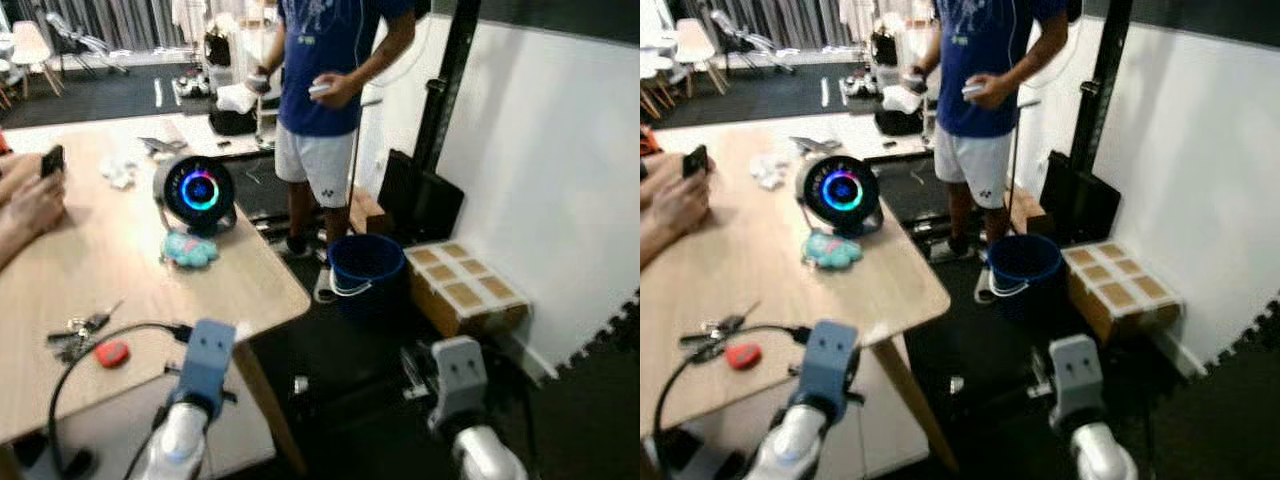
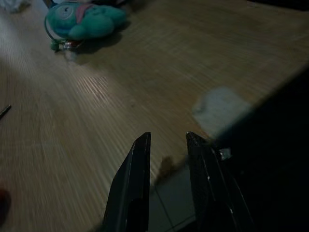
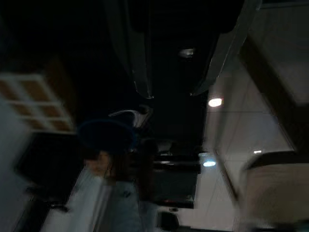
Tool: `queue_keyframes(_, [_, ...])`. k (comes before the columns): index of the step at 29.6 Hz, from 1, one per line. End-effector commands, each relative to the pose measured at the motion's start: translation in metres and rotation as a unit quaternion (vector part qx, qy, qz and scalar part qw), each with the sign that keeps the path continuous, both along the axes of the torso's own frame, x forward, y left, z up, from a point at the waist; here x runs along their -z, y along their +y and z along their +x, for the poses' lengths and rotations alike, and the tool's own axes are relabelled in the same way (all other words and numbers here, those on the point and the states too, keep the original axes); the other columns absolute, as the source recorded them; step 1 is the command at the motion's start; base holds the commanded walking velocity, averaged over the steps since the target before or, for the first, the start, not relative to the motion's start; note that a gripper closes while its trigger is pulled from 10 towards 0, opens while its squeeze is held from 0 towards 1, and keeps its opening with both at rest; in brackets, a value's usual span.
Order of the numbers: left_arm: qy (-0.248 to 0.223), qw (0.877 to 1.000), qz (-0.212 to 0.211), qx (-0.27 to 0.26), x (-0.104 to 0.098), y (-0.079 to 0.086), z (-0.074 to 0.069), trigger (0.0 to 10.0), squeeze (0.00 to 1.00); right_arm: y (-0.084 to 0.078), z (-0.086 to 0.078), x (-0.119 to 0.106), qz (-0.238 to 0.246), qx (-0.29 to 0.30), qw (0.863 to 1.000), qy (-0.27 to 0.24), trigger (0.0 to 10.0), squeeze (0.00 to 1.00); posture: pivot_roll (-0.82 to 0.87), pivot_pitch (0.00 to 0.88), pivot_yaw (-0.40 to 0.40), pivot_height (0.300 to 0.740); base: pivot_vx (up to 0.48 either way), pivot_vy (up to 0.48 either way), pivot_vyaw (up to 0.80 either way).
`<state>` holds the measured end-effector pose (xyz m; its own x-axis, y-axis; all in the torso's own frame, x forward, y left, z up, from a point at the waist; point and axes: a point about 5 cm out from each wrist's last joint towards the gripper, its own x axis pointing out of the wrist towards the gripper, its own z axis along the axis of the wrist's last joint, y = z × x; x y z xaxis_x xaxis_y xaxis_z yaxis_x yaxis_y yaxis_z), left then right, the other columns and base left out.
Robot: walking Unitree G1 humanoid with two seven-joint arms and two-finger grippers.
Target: Hang keys on a hook
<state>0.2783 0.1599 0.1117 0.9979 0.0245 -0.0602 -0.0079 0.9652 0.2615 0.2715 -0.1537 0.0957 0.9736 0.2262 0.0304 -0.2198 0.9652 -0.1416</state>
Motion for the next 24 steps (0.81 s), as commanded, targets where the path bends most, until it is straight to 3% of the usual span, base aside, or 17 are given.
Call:
queue_keyframes(1, [0.011, 1.000, 0.007, 0.000, 0.005, -0.001, -0.001, 10.0, 0.00, -0.006, -0.002, 0.004, -0.006, 0.007, 1.000, 0.009, 10.0, 0.00, -0.02, 0.125, 0.044, 0.740, 0.322, 0.000, 0.00])
queue_keyframes(9, [0.011, 1.000, 0.007, 0.000, 0.005, 0.000, -0.001, 10.0, 0.00, -0.008, 0.002, -0.007, 0.000, 0.014, 1.000, -0.012, 10.0, 0.00, -0.01, 0.130, 0.045, 0.740, 0.314, 0.000, 0.00])
queue_keyframes(13, [0.013, 1.000, 0.007, 0.001, 0.005, 0.000, -0.002, 10.0, 0.00, -0.010, 0.012, -0.034, 0.013, 0.014, 0.999, -0.051, 10.0, 0.00, -0.02, 0.132, 0.050, 0.740, 0.311, 0.000, 0.00])
queue_keyframes(18, [0.017, 1.000, 0.002, -0.004, 0.006, 0.001, -0.002, 10.0, 0.00, 0.001, 0.018, -0.044, 0.002, -0.021, 0.998, -0.055, 10.0, 0.00, -0.02, 0.131, 0.053, 0.740, 0.286, 0.000, 0.00])
queue_keyframes(24, [-0.007, 0.999, -0.039, -0.011, -0.007, 0.011, -0.001, 10.0, 0.00, 0.011, 0.014, -0.042, -0.013, -0.048, 0.997, -0.055, 10.0, 0.00, -0.01, 0.130, 0.048, 0.740, 0.000, 0.000, 0.00])
